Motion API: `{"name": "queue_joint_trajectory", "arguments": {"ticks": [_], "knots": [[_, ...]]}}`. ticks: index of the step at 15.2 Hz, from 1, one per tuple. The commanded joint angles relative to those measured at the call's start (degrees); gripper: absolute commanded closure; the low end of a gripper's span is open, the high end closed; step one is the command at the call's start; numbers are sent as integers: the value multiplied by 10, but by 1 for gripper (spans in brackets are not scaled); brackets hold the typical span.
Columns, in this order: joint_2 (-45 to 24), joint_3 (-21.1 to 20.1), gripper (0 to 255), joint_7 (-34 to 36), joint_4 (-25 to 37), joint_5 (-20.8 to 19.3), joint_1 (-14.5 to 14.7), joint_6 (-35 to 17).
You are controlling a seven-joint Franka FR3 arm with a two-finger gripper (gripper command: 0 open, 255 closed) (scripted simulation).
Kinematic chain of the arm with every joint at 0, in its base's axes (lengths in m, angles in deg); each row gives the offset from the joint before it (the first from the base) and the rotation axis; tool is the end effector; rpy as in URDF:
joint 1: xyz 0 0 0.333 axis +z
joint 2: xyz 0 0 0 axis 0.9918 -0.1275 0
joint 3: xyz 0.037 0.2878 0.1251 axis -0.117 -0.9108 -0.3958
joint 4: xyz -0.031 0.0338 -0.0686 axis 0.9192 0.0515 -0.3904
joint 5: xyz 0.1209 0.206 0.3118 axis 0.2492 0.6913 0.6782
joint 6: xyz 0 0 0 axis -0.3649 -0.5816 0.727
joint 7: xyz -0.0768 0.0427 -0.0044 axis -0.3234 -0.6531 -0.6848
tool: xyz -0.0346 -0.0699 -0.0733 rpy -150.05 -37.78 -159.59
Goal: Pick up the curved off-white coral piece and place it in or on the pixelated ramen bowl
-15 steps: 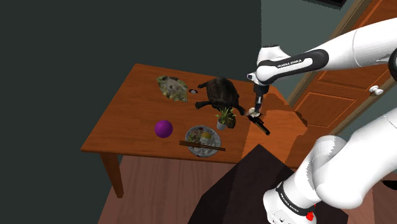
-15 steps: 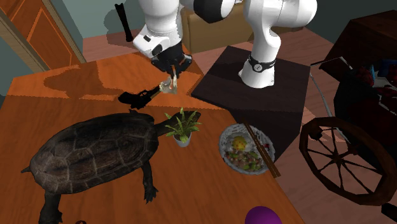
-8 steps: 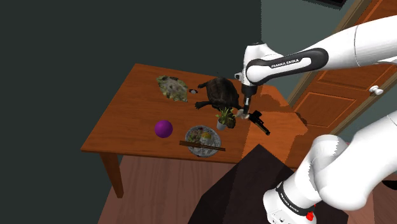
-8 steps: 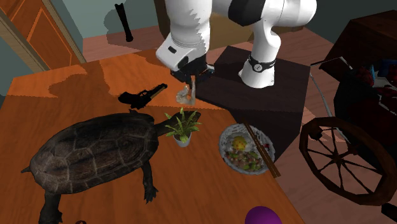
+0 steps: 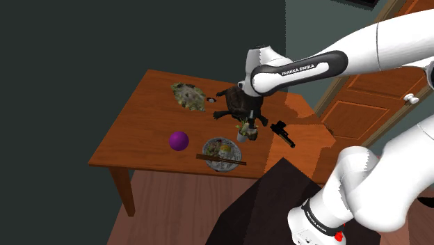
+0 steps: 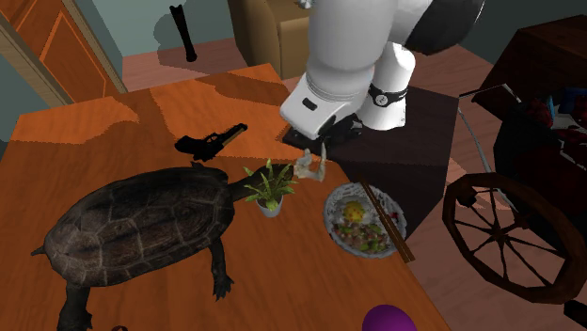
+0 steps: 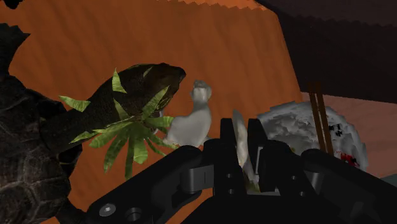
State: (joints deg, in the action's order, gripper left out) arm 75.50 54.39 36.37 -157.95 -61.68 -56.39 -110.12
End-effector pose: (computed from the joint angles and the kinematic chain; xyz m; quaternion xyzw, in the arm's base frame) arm 0.4526 -0.0358 0.3599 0.9604 0.2488 -0.1227 0.0248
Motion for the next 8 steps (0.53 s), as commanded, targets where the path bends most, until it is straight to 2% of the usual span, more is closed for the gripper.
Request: {"name": "queue_joint_trajectory", "arguments": {"ticks": [1,8], "knots": [[-10,-15,255,20,14,15,15,8],[-68,-63,255,82,78,71,65,25]]}}
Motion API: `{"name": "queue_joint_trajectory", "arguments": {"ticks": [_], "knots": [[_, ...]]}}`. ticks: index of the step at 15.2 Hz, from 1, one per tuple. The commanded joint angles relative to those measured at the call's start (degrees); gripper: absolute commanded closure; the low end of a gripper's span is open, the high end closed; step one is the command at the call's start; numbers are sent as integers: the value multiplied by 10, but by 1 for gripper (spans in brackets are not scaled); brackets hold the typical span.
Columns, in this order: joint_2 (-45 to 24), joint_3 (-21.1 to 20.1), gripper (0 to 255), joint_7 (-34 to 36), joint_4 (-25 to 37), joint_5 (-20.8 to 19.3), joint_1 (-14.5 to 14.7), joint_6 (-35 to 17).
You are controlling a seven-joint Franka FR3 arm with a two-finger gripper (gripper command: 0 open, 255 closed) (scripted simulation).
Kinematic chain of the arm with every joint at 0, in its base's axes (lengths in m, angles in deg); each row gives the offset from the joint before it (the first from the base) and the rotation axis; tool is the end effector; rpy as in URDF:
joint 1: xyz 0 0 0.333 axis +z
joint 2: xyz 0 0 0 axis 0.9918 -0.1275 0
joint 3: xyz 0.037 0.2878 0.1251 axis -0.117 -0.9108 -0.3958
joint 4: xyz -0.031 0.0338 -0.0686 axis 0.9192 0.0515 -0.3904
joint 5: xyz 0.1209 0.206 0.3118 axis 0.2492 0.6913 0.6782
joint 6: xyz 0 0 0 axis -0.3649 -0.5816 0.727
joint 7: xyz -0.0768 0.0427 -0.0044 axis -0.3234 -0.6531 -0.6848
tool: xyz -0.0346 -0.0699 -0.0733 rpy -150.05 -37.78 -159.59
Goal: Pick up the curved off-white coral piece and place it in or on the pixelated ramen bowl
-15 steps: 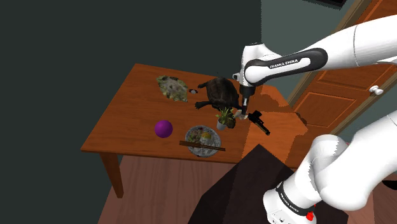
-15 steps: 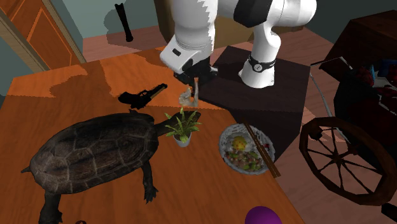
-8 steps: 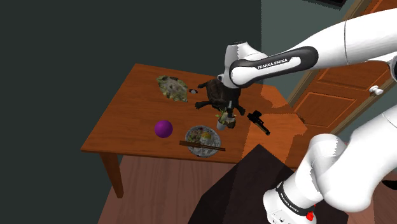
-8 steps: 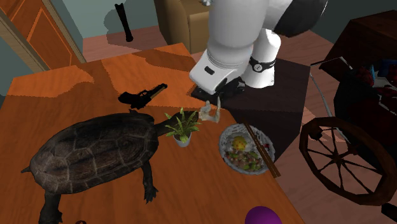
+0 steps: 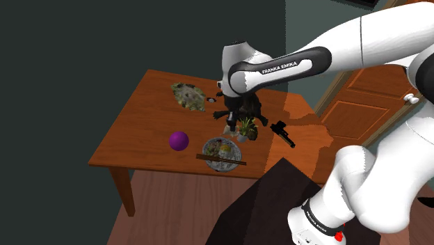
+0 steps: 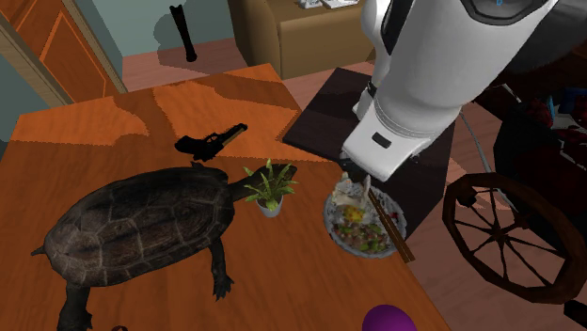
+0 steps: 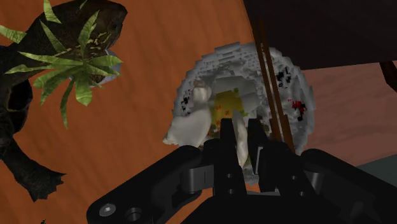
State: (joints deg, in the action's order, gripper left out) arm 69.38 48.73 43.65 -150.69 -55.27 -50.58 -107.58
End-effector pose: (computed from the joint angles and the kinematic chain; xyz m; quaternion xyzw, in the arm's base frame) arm 0.4830 0.0652 0.3670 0.9605 0.2487 -0.1225 0.0249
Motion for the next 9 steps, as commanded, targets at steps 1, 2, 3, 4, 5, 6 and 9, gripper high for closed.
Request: {"name": "queue_joint_trajectory", "arguments": {"ticks": [1,2,3,4,5,6,9], "knots": [[-17,-13,255,18,18,15,13,3],[-21,-12,255,17,14,16,13,-4],[-26,-12,255,16,10,17,13,-12],[-30,-12,255,15,7,19,12,-20],[-35,-12,255,14,3,20,12,-28],[-39,-12,255,13,0,22,12,-35],[-54,-12,255,10,-9,27,11,-58]]}}
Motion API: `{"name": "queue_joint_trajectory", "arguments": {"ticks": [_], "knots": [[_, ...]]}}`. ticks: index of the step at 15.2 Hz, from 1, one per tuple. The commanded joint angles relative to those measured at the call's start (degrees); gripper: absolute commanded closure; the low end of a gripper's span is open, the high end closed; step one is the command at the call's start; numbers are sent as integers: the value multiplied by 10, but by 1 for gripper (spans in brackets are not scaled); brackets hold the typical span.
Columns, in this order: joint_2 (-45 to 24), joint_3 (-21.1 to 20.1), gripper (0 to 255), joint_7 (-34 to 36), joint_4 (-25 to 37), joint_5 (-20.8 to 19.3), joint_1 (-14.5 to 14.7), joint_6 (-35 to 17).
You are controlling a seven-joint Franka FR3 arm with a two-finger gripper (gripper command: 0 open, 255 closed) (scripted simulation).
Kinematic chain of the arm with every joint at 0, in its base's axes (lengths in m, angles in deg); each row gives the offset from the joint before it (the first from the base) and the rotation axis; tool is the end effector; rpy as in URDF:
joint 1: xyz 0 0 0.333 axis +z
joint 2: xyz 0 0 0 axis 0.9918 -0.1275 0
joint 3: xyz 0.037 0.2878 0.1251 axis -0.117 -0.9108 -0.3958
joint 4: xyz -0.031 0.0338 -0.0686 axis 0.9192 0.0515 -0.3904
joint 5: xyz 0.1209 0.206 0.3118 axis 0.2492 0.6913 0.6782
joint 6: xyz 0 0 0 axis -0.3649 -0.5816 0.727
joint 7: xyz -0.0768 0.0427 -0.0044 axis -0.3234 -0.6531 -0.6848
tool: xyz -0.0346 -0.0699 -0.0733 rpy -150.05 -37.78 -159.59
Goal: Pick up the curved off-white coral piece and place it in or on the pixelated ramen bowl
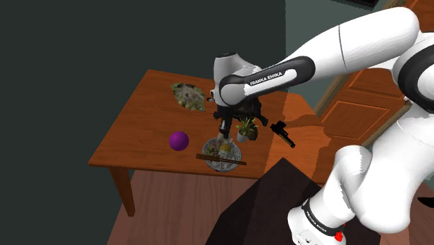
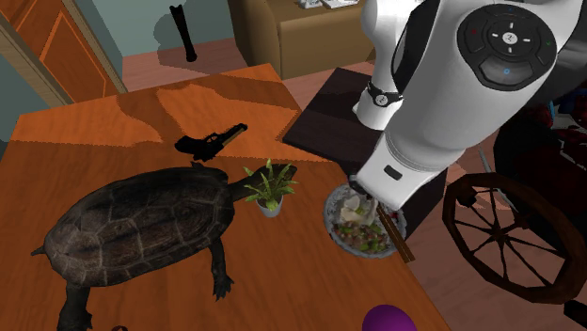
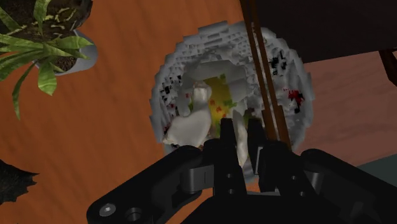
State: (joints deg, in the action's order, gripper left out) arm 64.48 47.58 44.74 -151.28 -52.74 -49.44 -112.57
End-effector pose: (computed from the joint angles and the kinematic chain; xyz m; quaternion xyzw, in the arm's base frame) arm 0.4879 0.0901 0.3293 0.9605 0.2483 -0.1230 0.0245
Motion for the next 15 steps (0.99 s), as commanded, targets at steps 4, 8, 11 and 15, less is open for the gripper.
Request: {"name": "queue_joint_trajectory", "arguments": {"ticks": [4,8,11,15], "knots": [[-27,0,255,-6,-13,10,-1,-39],[-46,-2,255,-11,-20,18,-3,-64],[-46,-2,255,-11,-20,18,-3,-64],[-46,-2,255,-11,-20,18,-3,-64]]}}
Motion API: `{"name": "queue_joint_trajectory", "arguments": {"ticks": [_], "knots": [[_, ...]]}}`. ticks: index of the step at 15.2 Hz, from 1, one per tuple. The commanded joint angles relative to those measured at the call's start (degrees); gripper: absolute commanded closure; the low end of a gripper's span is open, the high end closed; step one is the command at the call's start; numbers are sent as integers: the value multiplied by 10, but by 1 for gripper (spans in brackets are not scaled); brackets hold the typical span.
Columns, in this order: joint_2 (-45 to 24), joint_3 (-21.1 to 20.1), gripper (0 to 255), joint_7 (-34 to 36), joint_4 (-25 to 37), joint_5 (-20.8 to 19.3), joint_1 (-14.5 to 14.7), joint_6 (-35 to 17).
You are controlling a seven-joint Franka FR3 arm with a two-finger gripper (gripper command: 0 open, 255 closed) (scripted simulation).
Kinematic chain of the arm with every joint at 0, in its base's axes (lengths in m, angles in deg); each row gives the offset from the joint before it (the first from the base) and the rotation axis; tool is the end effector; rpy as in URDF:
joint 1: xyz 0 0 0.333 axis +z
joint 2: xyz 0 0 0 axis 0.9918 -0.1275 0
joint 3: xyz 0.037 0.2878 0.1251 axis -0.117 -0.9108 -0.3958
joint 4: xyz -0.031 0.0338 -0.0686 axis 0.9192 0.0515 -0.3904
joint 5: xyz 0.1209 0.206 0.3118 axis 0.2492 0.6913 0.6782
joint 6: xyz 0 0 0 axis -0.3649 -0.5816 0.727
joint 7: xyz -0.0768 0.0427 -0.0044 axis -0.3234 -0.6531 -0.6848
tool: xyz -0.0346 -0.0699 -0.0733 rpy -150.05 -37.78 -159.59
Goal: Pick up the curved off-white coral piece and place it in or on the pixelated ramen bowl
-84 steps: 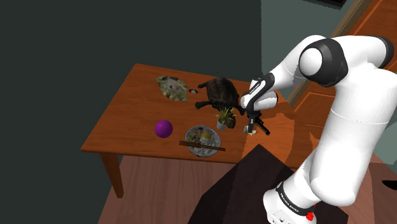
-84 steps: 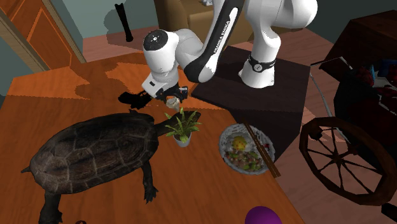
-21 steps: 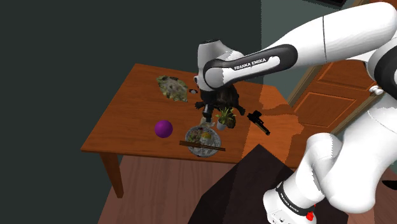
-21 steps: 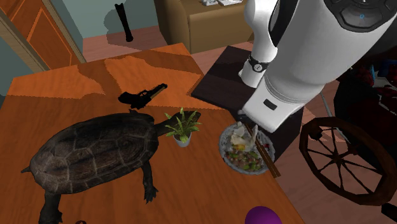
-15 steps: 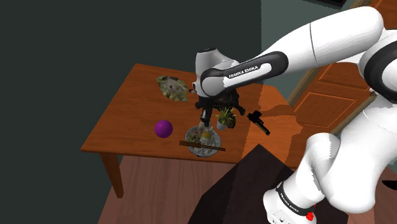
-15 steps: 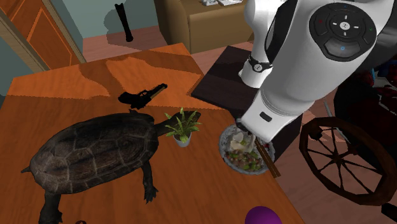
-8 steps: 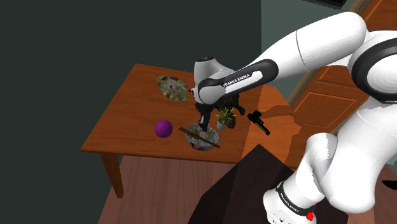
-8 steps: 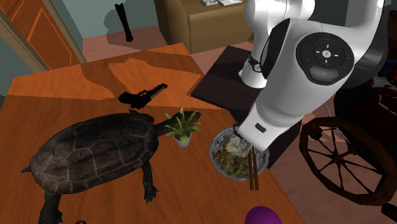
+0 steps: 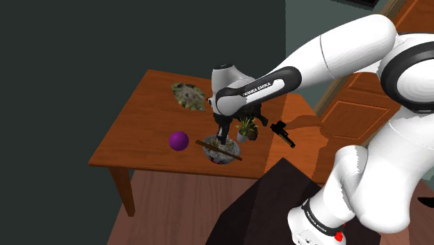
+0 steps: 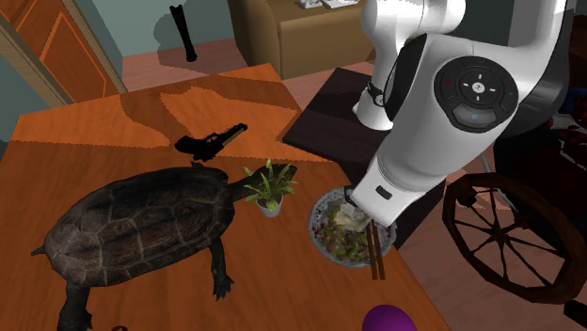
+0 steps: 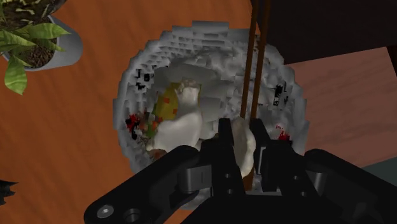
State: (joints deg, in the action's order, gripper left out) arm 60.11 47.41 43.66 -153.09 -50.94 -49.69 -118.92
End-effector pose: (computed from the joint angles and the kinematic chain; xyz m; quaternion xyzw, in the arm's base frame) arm 0.4893 0.0909 0.2884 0.9610 0.2486 -0.1191 0.0241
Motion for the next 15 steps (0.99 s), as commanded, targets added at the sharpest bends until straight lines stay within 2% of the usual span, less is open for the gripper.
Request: {"name": "queue_joint_trajectory", "arguments": {"ticks": [1,6,10,15], "knots": [[-1,0,0,0,-3,0,0,0],[-3,0,0,0,-2,0,0,-1],[27,0,0,8,44,-10,3,74],[27,0,0,8,44,-10,3,74]]}}
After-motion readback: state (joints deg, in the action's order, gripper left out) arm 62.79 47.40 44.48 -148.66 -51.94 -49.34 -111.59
